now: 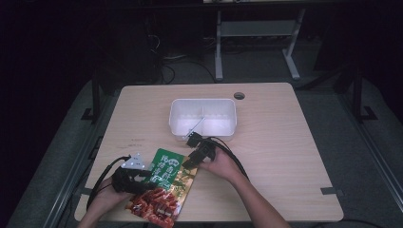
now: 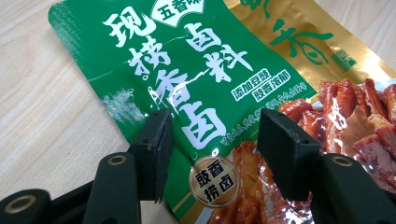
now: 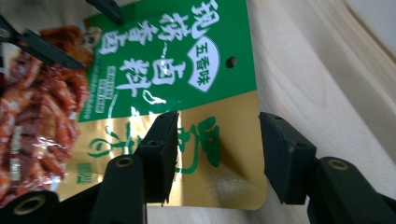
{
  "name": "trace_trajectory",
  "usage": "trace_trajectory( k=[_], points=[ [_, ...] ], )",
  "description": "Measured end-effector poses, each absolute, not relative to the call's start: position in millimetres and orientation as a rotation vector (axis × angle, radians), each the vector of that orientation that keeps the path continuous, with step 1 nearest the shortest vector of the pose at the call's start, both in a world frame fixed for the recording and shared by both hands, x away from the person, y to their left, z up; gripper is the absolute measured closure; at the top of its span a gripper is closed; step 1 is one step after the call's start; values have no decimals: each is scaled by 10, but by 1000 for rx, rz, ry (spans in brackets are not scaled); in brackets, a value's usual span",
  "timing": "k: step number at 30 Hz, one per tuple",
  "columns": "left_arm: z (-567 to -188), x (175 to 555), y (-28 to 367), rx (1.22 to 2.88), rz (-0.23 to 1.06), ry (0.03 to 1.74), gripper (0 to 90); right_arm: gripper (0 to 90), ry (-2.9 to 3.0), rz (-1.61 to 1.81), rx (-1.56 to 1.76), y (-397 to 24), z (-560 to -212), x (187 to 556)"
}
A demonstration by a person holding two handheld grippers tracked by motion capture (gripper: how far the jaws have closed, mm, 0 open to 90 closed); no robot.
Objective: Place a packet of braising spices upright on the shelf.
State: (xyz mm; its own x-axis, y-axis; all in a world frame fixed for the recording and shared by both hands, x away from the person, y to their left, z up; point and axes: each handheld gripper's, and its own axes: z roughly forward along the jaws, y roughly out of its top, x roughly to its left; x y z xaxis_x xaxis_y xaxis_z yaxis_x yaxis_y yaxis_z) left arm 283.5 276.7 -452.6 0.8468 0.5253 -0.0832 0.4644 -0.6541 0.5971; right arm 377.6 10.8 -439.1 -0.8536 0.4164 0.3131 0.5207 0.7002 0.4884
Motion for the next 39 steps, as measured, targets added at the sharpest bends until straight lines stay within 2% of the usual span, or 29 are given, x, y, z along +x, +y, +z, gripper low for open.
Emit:
trace_trajectory(
  k=[10,19,24,28,39],
  points=[
    [-4525,2834,2760,2397,136,718,453,580,-2616,-951,-704,92,-4284,3762],
    [-4529,2833,2757,2394,134,720,452,646,-2618,-858,-675,255,-4449,3788],
    [-4527,2832,2756,2395,136,721,452,798,-2639,-814,-684,307,-4501,3788],
    [-4523,2828,2749,2394,143,728,446,875,-2617,-816,-705,301,-4506,3799],
    [-4506,2836,2782,2382,174,761,397,893,-2587,-830,-723,285,-4516,3815]
  ],
)
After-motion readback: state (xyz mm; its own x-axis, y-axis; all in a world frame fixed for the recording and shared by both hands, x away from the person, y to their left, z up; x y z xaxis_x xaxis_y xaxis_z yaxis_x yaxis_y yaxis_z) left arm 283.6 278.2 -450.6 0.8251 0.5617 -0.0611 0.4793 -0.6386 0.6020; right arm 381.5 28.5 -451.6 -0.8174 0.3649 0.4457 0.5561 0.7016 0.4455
